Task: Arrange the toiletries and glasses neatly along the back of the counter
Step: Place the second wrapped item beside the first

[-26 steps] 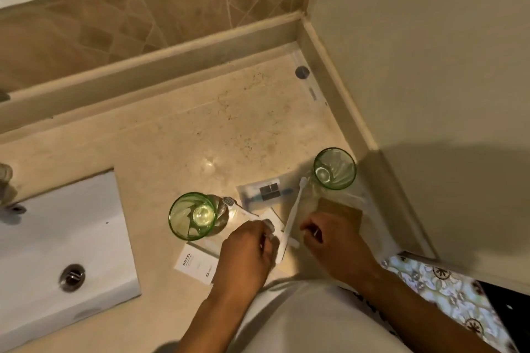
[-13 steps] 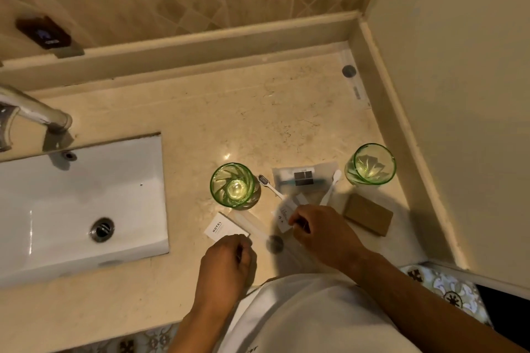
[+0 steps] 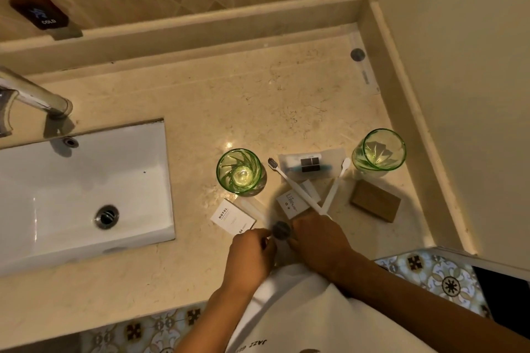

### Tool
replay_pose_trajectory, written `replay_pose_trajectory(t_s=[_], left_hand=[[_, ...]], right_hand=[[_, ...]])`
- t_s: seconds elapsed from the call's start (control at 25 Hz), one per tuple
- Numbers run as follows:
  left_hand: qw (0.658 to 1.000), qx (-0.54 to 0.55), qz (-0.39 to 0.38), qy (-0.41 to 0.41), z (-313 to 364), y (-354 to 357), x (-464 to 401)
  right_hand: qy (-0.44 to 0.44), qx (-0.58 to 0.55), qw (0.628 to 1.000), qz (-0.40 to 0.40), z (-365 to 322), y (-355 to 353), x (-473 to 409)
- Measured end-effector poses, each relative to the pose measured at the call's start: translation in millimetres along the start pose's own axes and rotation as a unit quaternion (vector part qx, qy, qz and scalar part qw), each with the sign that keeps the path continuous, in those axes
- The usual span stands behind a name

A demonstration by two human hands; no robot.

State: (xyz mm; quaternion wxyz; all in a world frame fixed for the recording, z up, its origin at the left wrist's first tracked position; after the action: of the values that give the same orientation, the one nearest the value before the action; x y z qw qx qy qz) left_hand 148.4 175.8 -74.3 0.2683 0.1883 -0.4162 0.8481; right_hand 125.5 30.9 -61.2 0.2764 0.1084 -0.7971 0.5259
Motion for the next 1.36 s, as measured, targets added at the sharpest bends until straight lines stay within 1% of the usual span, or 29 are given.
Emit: replay_pose_trajectory(t_s=[0.16, 0.32, 0.44, 0.56, 0.68, 0.76, 0.88, 0.96, 1.08, 1.16, 1.28, 1.36], left_hand=[[0.999, 0.005, -0.004, 0.032, 2.0, 4.0, -4.9], [0.998, 0.000, -0.018, 0.055, 5.0, 6.3, -7.0], [0.997, -0.021, -0.012, 0.067, 8.3, 1.5, -4.5], [0.995, -0.049, -0.017, 0.083, 11.9, -3.3, -2.7], [0.995, -0.061, -0.026, 0.079, 10.2, -1.8, -4.6], [0.994, -0.068, -0.022, 0.084, 8.8, 0.7, -6.0], [0.990, -0.079, 0.006, 0.113, 14.3, -1.6, -3.4], [0.983, -0.059, 0.070, 0.157, 24.9, -12.7, 3.1], [0.958, -0.082, 0.137, 0.237, 40.5, -22.9, 13.5], [0.955, -0.065, 0.143, 0.252, 47.7, -26.1, 14.5], [0.949, -0.074, 0.139, 0.274, 62.7, -30.4, 11.8], [0.945, -0.060, 0.143, 0.288, 76.5, -36.0, 9.1]], right_hand=[[0.008, 0.042, 0.999, 0.011, -2.5, 3.5, -3.4], [0.031, 0.026, 0.999, 0.009, 1.6, 1.7, -2.4], [0.044, 0.014, 0.999, 0.005, 6.8, -2.5, 2.1], [0.040, 0.020, 0.999, 0.008, 5.2, -5.6, 2.2], [0.028, 0.027, 0.999, 0.010, 2.1, -1.8, 1.3], [0.038, 0.020, 0.999, 0.011, 2.0, 1.9, 1.4], [0.049, 0.003, 0.999, 0.014, 2.4, 3.2, 3.4], [0.034, 0.002, 0.999, 0.026, 0.1, -6.0, 10.5], [-0.038, 0.022, 0.994, 0.102, -4.6, -34.4, 30.5], [-0.083, 0.018, 0.989, 0.124, -6.1, -56.3, 43.1], [-0.101, -0.024, 0.986, 0.134, 0.4, -95.0, 51.5], [-0.101, -0.096, 0.977, 0.161, 11.0, -122.9, 48.9]])
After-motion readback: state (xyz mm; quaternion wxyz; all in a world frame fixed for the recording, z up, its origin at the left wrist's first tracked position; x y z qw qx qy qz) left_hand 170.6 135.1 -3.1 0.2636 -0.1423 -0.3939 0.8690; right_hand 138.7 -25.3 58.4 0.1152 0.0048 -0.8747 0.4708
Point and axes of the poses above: each hand's wrist, its own x-axis away from the middle knuckle, its own y-axis out of the palm, z = x × y, the point moved 6 cm from there along -x, towards the middle knuckle, and after that the axes turned 4 degrees about z, right-handed, at the moved point
